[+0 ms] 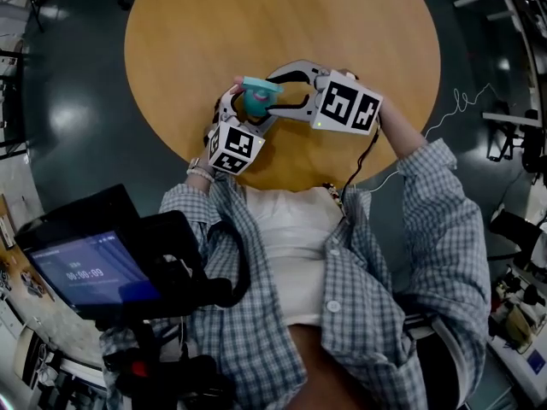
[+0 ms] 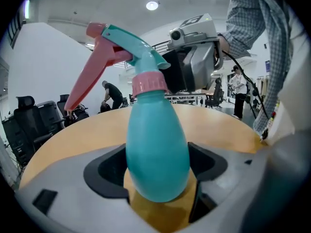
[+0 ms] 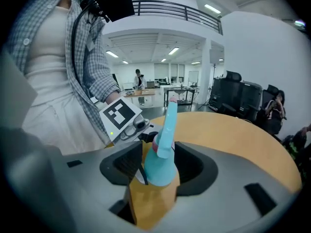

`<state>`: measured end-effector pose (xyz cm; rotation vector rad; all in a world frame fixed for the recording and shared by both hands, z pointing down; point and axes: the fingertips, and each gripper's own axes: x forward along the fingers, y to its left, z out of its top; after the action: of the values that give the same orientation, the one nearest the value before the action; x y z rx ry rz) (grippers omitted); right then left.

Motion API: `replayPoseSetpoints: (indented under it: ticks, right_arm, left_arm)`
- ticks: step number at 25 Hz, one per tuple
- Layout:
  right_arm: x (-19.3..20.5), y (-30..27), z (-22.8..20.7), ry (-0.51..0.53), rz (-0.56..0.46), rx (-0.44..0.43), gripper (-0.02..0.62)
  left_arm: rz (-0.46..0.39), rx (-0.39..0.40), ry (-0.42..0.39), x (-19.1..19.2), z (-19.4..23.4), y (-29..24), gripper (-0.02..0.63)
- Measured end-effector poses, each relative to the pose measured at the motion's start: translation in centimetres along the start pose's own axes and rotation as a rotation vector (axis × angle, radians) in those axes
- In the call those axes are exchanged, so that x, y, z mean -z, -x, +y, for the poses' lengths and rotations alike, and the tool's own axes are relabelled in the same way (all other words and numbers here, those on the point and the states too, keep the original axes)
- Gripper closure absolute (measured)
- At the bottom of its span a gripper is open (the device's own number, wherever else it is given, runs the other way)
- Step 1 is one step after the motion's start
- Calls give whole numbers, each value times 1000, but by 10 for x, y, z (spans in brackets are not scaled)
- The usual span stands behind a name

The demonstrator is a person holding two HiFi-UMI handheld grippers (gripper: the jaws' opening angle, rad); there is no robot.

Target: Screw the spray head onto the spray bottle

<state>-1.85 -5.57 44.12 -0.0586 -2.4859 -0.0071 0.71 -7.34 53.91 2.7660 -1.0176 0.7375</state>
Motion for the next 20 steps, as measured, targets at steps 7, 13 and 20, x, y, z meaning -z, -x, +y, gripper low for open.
replayPoseSetpoints:
  ticks: [7,13,20]
  right_arm:
    - [-17,-9,2,54,-33,-60,465]
    - [-18,-8,2,122,18,11,469]
    - [-14,-5,-4,-70,-50,303,468]
  left_arm:
    - [0,53,-31,0,-3,6,213]
    - [0,52,-43,-2,-4,6,213]
    - [10,-15,-29,-2,-2,1,213]
